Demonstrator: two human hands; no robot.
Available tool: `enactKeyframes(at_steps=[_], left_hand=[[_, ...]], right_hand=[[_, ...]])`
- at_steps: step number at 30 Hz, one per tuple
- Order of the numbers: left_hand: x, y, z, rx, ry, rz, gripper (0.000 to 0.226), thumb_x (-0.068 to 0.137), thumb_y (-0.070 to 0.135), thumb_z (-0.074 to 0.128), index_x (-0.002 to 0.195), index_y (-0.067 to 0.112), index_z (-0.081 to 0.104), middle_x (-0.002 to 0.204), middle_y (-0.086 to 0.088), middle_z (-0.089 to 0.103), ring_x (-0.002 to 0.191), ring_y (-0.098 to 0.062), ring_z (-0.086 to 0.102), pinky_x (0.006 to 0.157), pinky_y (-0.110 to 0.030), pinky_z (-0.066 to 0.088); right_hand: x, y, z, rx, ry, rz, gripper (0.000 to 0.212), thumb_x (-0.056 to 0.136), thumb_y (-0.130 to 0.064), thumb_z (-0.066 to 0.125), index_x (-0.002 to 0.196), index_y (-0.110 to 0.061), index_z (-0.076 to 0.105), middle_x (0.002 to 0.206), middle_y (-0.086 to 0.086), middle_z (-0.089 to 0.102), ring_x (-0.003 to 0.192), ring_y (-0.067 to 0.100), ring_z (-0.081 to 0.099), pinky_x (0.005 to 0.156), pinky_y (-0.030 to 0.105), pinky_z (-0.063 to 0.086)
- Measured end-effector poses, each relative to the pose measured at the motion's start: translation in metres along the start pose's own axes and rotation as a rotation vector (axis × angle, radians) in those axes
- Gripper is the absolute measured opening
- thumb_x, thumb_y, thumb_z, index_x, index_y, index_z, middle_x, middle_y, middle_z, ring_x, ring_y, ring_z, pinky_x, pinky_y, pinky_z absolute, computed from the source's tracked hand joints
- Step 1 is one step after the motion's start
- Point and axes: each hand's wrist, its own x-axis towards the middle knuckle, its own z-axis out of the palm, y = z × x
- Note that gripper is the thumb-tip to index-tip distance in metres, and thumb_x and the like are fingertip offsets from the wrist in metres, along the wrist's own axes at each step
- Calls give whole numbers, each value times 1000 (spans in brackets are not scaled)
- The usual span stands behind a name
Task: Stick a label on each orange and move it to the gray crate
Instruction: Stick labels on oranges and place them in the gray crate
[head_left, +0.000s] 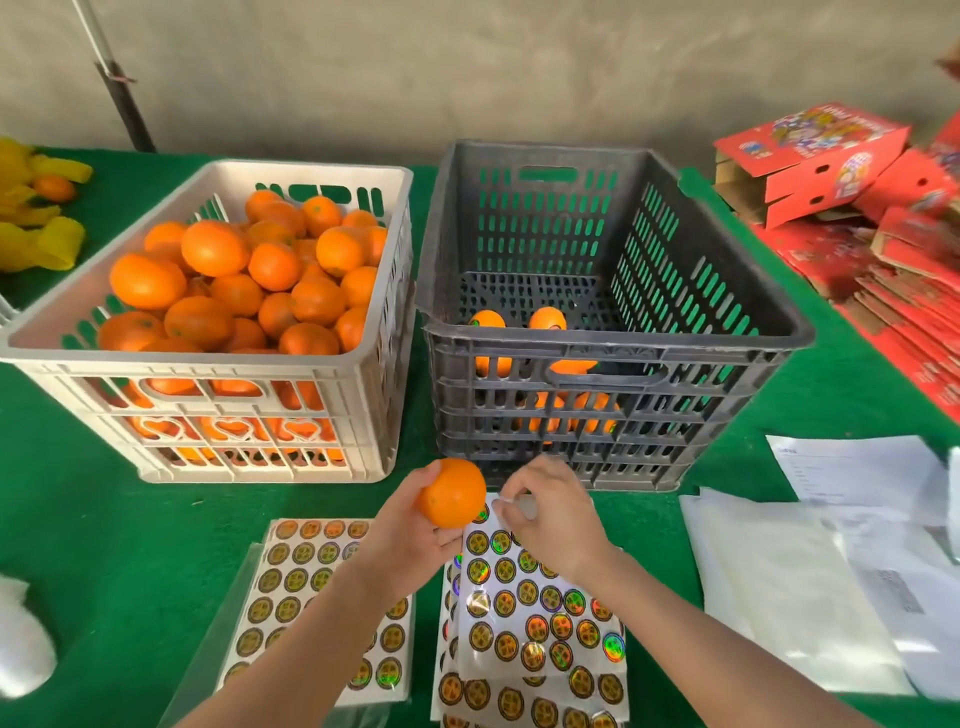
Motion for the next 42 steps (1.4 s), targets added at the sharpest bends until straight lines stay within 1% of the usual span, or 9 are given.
enactKeyframes(at_steps=[5,10,15,17,23,25,31,38,42], left_hand=[[-2,3,5,-120,22,-43,69,69,40,67,131,20,45,119,-18,57,103,-31,61,80,-40,48],[-4,6,7,-128,36,-50,69,72,40,64,132,14,42,119,-19,55,108,-32,56,89,-42,44],[-3,7,3,-116,24,-63,73,73,42,63,136,13,37,133,-22,52,122,-36,51,107,-48,36],[-2,8,5,-65,41,-39,73,71,41,63,135,16,39,131,-22,52,118,-35,54,100,-46,40],[-3,9,8,210,194,137,91,58,43,67,139,15,36,138,-12,44,125,-28,45,115,-44,26],[-7,11,11,220,194,149,88,59,43,66,138,14,37,136,-12,44,119,-29,48,110,-45,33],[-25,30,30,-81,-66,116,80,51,14,80,124,13,46,110,-18,53,84,-30,59,76,-36,48],[-32,42,45,-11,-283,261,80,48,3,72,125,14,53,113,-14,58,95,-27,63,77,-34,53],[-38,41,51,-81,-349,335,72,49,16,90,115,18,63,106,-12,66,94,-26,65,80,-37,55]], right_hand=[[-7,-12,12,-1,85,4,15,85,-21,66,95,-11,60,96,1,56,87,18,55,71,24,39],[-15,-18,16,104,150,33,28,83,-11,68,106,-11,51,99,-3,49,85,12,50,74,26,45],[-14,-19,7,407,219,249,22,84,-3,65,79,-19,51,72,-4,55,63,2,51,60,15,42],[-10,-20,2,596,226,391,19,86,0,63,74,-14,56,69,-3,58,60,-2,52,60,10,43],[-4,-22,-14,1089,180,690,15,89,3,55,80,-5,63,65,5,63,52,12,53,52,18,44],[-3,-24,-19,1138,184,706,15,90,4,54,81,-4,63,68,8,64,53,14,53,55,22,43],[4,-42,-42,1246,161,539,18,90,0,55,77,-8,65,65,3,63,60,14,53,63,26,44],[1,-69,-65,1083,103,220,15,91,-4,57,79,-12,61,67,-4,63,66,7,59,65,19,50],[-4,-80,-68,915,117,78,15,90,-1,57,79,-12,59,62,2,58,60,10,55,63,22,49]])
